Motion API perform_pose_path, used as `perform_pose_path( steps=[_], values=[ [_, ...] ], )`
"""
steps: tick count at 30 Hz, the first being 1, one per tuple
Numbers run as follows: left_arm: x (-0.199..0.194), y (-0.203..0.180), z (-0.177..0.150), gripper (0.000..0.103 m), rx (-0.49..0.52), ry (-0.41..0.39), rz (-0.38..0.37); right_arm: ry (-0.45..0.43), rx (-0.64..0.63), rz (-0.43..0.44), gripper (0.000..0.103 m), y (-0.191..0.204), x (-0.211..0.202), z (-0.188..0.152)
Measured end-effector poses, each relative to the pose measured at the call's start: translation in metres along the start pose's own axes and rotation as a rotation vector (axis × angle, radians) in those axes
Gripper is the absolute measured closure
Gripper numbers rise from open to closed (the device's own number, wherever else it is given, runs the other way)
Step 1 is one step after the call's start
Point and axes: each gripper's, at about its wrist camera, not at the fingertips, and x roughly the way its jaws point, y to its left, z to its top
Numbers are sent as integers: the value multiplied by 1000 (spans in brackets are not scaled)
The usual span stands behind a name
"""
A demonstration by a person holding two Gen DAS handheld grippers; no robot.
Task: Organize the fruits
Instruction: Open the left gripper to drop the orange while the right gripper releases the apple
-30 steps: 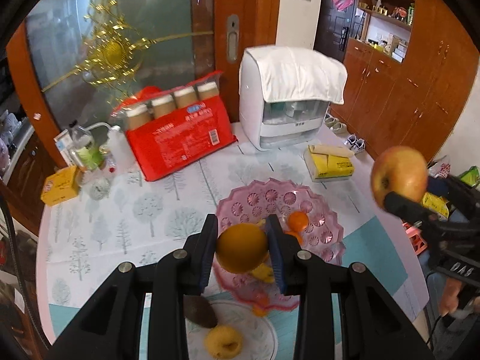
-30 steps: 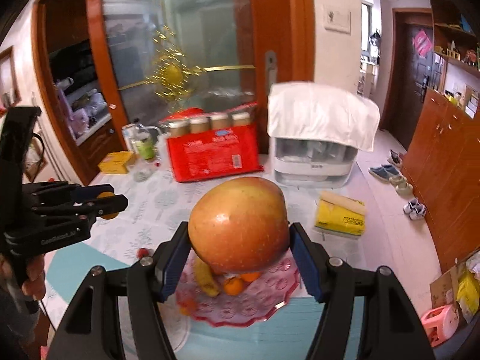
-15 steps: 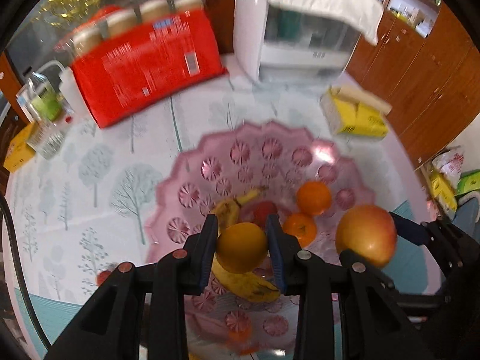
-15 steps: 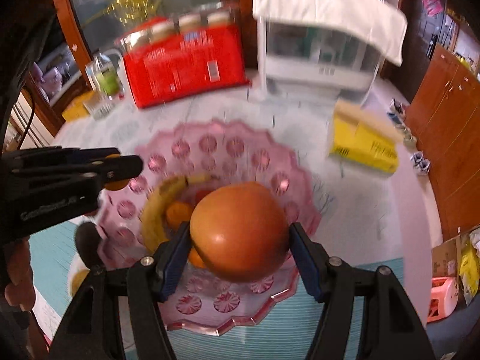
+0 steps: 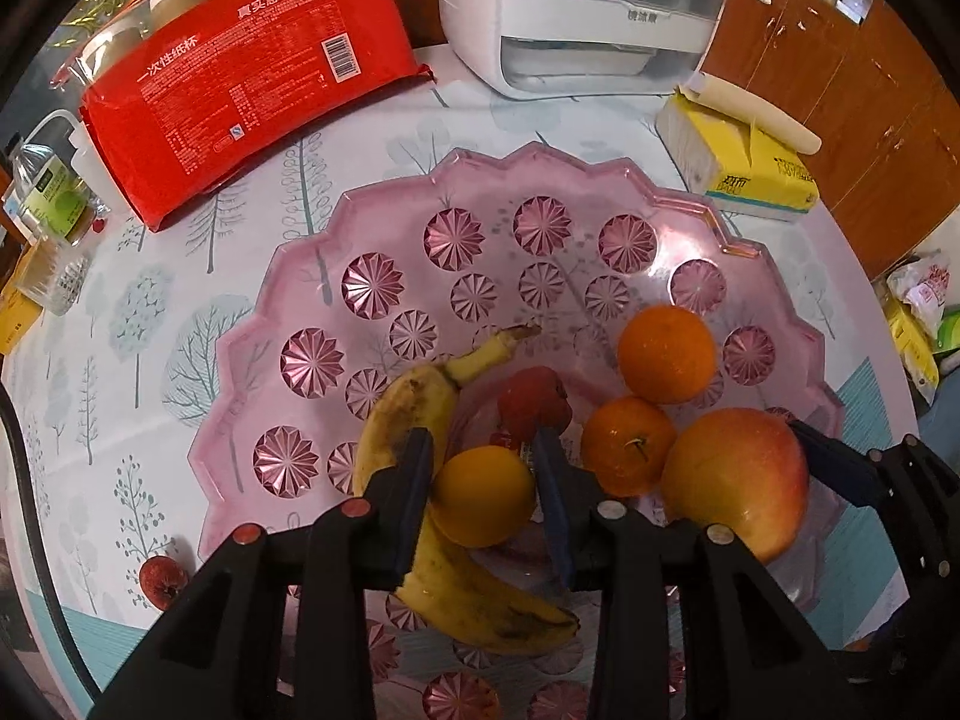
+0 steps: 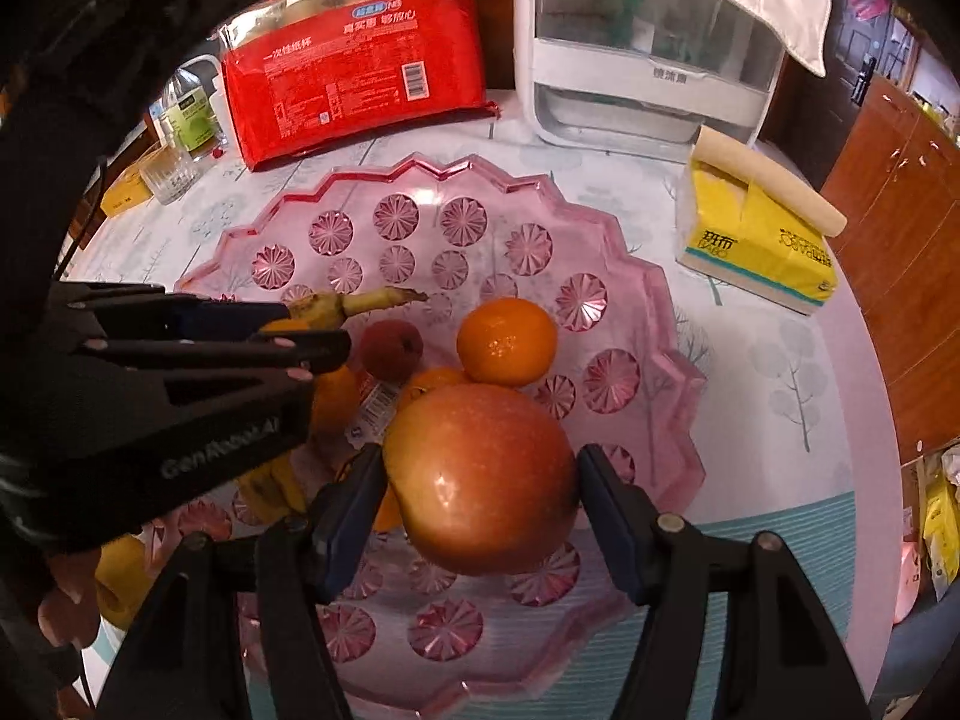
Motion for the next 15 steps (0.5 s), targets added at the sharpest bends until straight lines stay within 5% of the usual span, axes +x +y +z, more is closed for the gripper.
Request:
perform_pose_path(
  steps=[3,5,15],
  values=[
    [-3,0,-3,34,7,-16,12,-10,12,4,37,-1,0,0],
    [-9,0,-7,28,12,-44,31,-15,27,15,36,-2,-1,0],
    [-40,22,-23,22,-69,-80,21,-67,68,45,36,-2,-19,-3]
  ],
)
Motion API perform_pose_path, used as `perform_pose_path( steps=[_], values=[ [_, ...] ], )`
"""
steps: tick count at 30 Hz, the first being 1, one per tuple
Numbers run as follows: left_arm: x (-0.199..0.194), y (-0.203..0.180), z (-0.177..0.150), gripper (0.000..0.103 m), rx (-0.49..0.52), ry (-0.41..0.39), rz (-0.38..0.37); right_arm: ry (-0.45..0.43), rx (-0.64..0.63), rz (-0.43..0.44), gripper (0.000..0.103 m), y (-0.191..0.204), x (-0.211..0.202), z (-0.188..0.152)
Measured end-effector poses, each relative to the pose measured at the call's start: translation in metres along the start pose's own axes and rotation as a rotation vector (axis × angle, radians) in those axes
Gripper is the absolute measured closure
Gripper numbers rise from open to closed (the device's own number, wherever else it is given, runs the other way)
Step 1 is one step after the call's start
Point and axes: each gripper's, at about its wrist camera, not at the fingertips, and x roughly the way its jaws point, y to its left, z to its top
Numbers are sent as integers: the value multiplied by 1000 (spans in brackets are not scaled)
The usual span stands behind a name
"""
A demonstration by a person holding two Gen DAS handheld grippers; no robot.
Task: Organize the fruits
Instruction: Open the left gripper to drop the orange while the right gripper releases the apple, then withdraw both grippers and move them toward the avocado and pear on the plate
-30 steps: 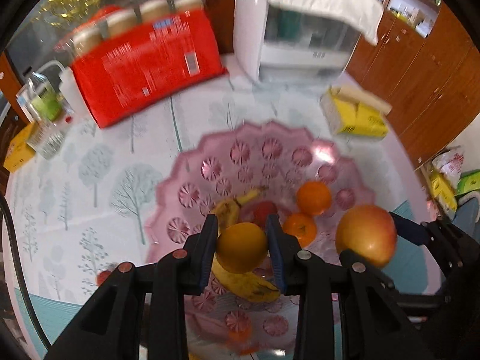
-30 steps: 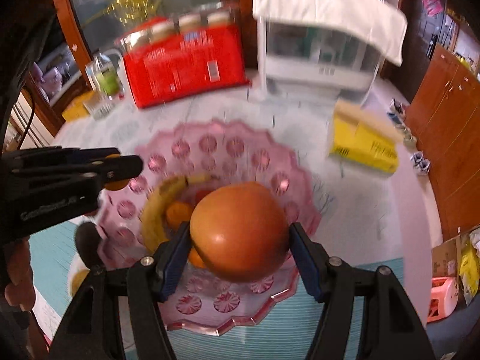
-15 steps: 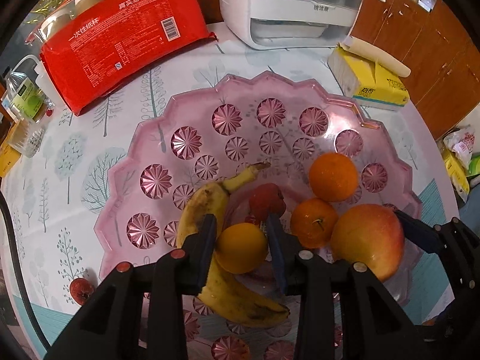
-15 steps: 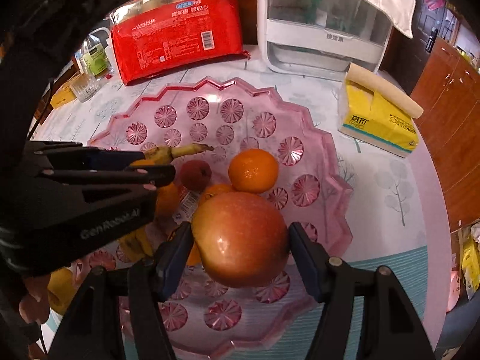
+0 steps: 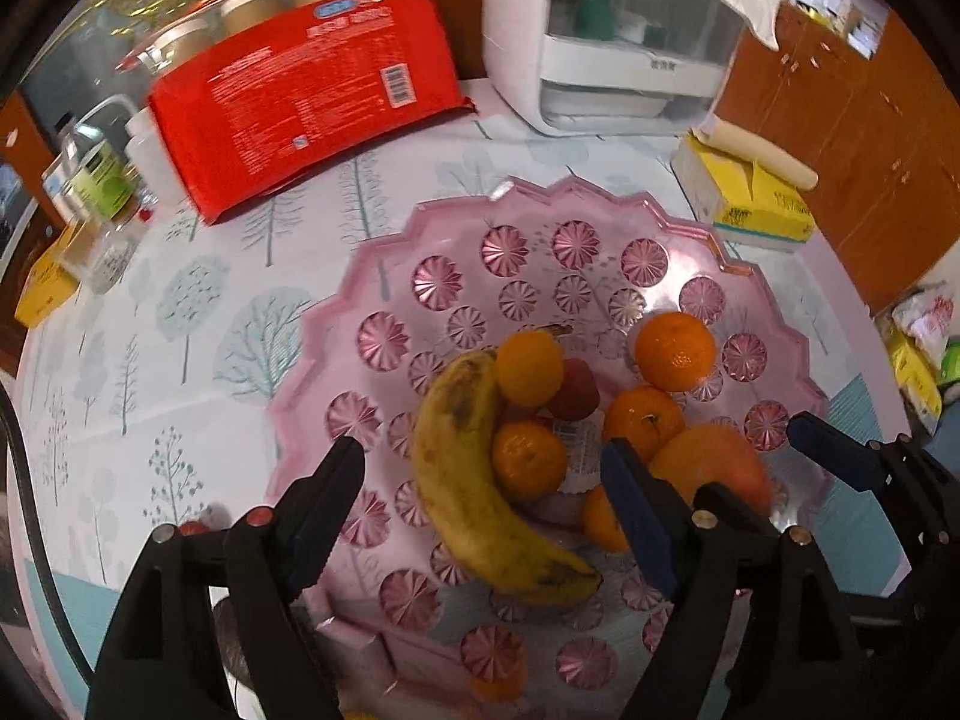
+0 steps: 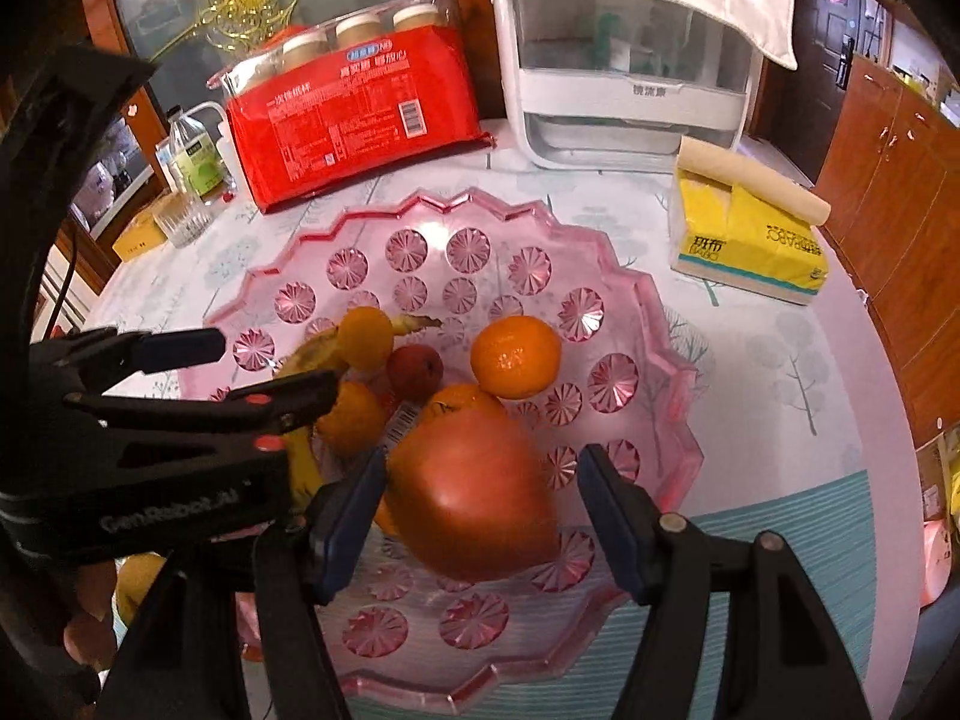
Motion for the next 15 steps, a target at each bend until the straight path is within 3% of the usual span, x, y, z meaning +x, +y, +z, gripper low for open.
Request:
perform_pose_path(
  steps=[15],
  values=[
    [-66,36,-32,18,-93,-76,73,-41,12,-11,36,5,-32,-4]
  ],
)
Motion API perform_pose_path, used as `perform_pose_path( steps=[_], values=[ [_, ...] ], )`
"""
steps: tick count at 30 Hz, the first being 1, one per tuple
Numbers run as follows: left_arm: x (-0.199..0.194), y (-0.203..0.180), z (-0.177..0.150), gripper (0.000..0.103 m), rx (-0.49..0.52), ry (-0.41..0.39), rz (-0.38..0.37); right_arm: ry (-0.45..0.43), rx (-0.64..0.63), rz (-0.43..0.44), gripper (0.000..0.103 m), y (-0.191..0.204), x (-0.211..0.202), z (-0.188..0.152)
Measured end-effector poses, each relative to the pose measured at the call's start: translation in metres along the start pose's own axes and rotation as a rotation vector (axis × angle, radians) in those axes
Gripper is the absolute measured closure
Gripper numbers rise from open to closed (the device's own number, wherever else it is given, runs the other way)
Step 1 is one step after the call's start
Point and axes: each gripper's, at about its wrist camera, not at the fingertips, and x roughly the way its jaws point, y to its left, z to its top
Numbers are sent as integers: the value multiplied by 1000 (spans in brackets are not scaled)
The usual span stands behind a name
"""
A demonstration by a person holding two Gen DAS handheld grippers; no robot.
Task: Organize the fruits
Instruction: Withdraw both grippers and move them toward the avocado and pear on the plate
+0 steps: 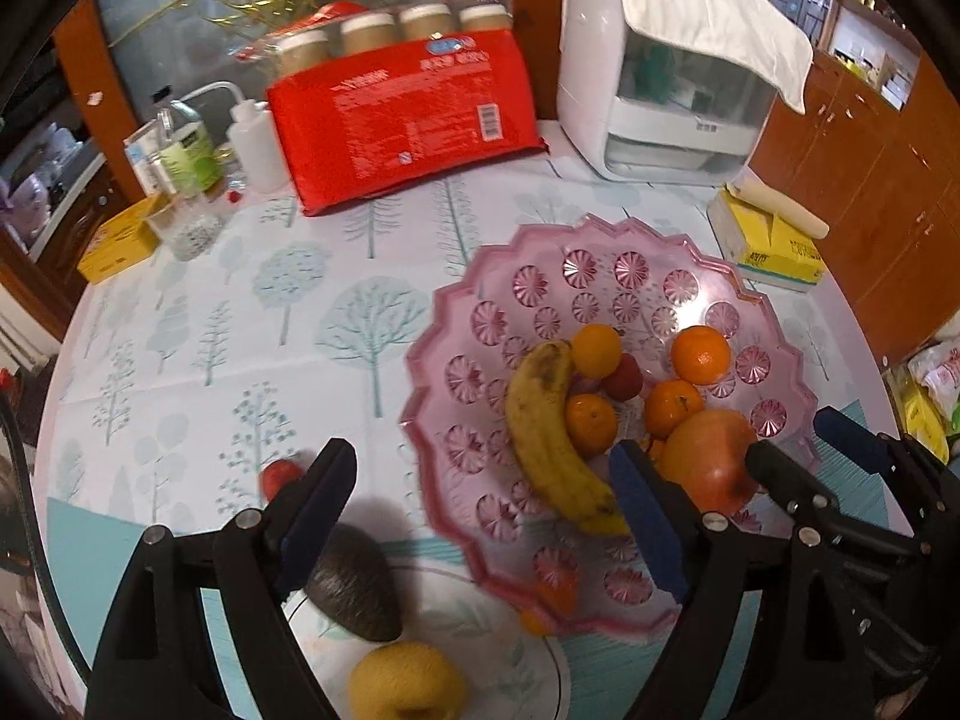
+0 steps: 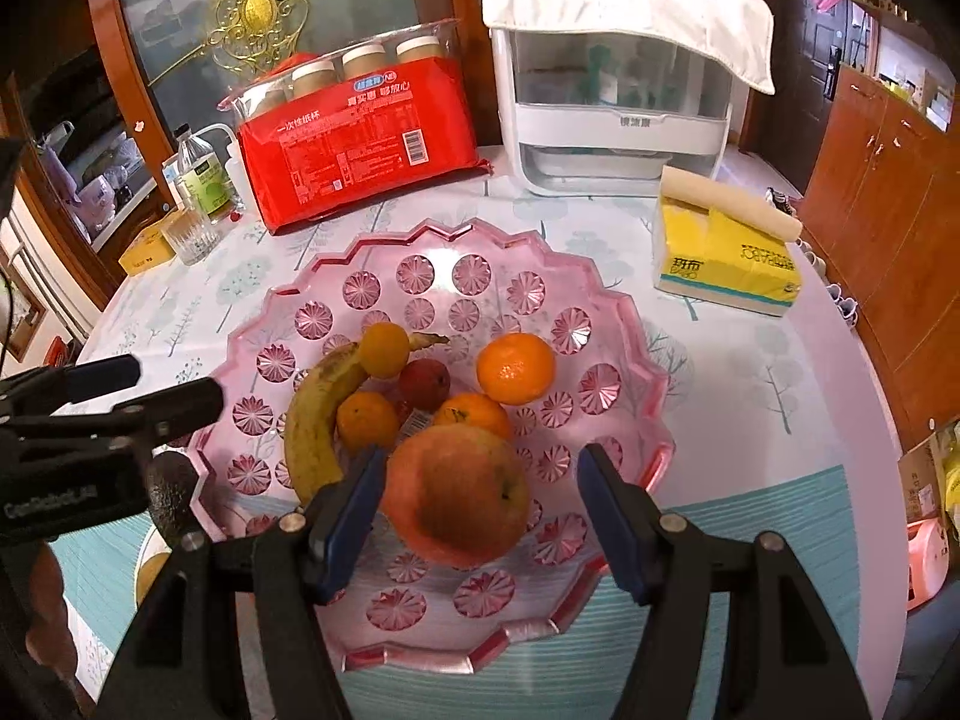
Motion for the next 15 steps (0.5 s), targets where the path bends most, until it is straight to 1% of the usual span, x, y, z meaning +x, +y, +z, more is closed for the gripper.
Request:
perform_pose_path(
  steps=[8,15],
  values=[
    [-46,18,-12,18,-37,-57,20,-46,13,-3,36,4,-34,2],
    [-89,34,-26,18,-72,-107,20,-103,-2,-7,36,17,-77,0]
  ],
)
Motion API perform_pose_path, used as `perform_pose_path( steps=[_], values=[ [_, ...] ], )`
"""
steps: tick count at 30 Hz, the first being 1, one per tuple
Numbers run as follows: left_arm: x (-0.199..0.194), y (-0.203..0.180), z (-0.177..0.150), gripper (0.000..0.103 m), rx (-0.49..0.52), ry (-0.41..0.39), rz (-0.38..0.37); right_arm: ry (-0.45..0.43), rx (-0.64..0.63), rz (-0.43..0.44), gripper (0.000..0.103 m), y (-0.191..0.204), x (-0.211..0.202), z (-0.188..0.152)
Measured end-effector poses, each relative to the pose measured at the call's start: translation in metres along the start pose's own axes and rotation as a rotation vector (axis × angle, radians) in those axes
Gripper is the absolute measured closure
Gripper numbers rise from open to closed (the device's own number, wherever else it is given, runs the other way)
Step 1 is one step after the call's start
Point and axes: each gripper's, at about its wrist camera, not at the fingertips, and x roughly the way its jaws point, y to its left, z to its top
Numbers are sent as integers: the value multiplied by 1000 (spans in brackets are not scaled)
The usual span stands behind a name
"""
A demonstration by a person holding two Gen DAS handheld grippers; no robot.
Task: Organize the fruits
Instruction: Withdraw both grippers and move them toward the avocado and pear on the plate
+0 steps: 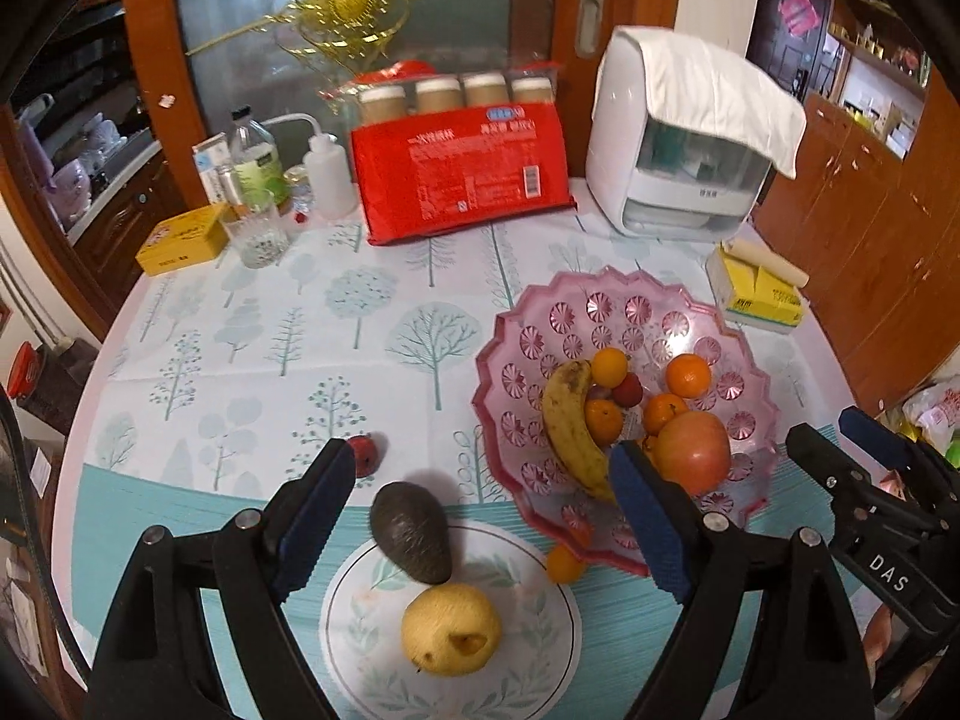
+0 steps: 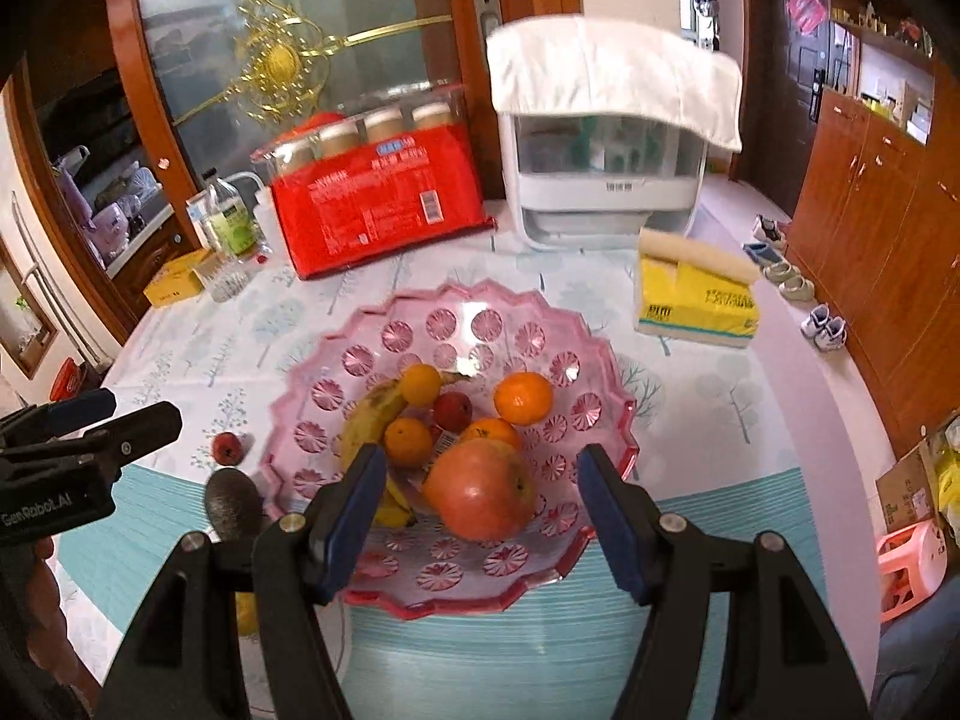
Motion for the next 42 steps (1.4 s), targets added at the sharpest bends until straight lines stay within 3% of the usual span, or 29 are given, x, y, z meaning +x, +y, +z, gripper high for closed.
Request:
perform_pose_path(
  steps=[11,24,31,42],
  values=[
    [-64,35,-18,11,-53,-79,27,-100,-41,2,36,25,-62,-1],
    [-106,86,-38,11,-107,-130,92,-127,-92,63,36,67,-83,-10],
    [-107,111,-36,11,-89,-141,91,-103,-97,57,36,93,-79,-16],
    [-63,151,-18,11,29,-62,-14,7,31,13,36,137,-42,-42]
  ],
)
